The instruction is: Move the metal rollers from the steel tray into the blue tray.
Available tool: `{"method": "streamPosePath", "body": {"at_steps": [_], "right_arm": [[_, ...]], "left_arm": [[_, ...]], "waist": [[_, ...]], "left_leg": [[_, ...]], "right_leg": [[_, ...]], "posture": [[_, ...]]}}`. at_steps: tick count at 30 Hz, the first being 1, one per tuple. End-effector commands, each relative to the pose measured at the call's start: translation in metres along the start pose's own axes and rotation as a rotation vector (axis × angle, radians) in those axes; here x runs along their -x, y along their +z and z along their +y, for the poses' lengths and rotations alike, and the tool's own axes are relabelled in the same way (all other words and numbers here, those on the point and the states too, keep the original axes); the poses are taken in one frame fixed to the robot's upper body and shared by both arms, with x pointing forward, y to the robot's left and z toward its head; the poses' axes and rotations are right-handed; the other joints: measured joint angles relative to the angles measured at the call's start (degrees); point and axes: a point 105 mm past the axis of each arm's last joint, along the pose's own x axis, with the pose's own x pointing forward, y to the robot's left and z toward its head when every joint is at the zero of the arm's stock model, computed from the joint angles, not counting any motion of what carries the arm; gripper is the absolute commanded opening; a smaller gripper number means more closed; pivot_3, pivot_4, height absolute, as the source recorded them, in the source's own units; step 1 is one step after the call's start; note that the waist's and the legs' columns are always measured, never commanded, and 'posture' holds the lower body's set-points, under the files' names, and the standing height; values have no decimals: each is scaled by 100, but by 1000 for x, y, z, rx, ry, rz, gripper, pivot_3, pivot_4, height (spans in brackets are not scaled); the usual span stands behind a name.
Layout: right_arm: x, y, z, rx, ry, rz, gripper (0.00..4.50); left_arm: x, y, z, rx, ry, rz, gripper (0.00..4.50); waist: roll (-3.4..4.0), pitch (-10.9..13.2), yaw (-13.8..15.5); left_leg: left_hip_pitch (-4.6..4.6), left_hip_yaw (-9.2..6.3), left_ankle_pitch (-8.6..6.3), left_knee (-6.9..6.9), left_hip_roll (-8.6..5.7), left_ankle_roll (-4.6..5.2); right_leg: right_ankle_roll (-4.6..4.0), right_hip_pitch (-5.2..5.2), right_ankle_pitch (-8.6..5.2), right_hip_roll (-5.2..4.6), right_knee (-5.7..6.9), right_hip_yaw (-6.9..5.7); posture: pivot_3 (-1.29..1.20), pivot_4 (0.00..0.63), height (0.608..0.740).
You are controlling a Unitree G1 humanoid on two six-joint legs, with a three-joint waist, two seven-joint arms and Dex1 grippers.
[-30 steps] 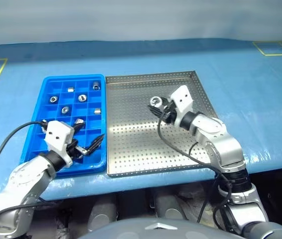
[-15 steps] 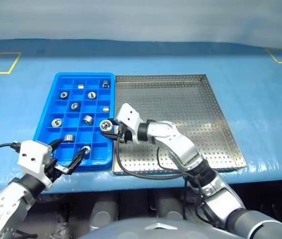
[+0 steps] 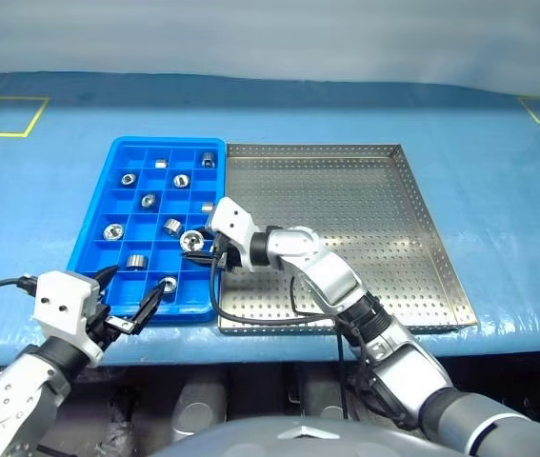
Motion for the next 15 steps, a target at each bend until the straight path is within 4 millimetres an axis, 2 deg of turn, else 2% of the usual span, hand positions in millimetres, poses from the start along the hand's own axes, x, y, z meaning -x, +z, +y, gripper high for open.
{"method": "streamPosePath", "body": {"at_steps": [1, 4, 7, 9, 12, 15], "right_arm": [[-1, 13, -2, 40, -3, -45, 3067], [1, 18, -4, 59, -32, -74, 4049], [5, 25, -7, 66, -55, -105, 4049], [11, 38, -12, 69, -96, -164, 4049], [31, 69, -31, 92, -255, -335, 4049], [60, 80, -48, 132, -394, -414, 4049]], "left_arm": [[-1, 11, -6, -36, -15, -43, 4500], [-3, 12, -5, -38, -19, -45, 4500], [-6, 13, -7, -41, -34, -50, 4500], [-10, 15, -9, -41, -51, -61, 4500], [-20, 21, -17, -38, -102, -99, 4500], [-35, 32, -26, -35, -168, -151, 4500]], "waist": [[0, 0, 3], [0, 0, 3], [0, 0, -2], [0, 0, -6], [1, 1, -9], [1, 0, -14]], "left_leg": [[0, 0, 0, 0, 0, 0], [0, -1, 0, 0, 0, -1], [0, -1, 1, 0, 0, -1], [0, 0, 1, 0, 0, -1], [-2, -2, 1, 1, -1, -2], [-2, -4, 1, 2, -4, -2]], "right_leg": [[0, 0, 0, 0, 0, 0], [0, 0, 0, 0, 1, -1], [0, 0, 0, 1, 0, -1], [0, 0, 0, 1, 0, 0], [1, -1, 1, 0, 1, -1], [3, 1, 2, 0, 1, -2]], "posture": [[141, 150, 740], [127, 150, 740], [106, 150, 740], [95, 150, 740], [63, 150, 740], [16, 150, 740]]}}
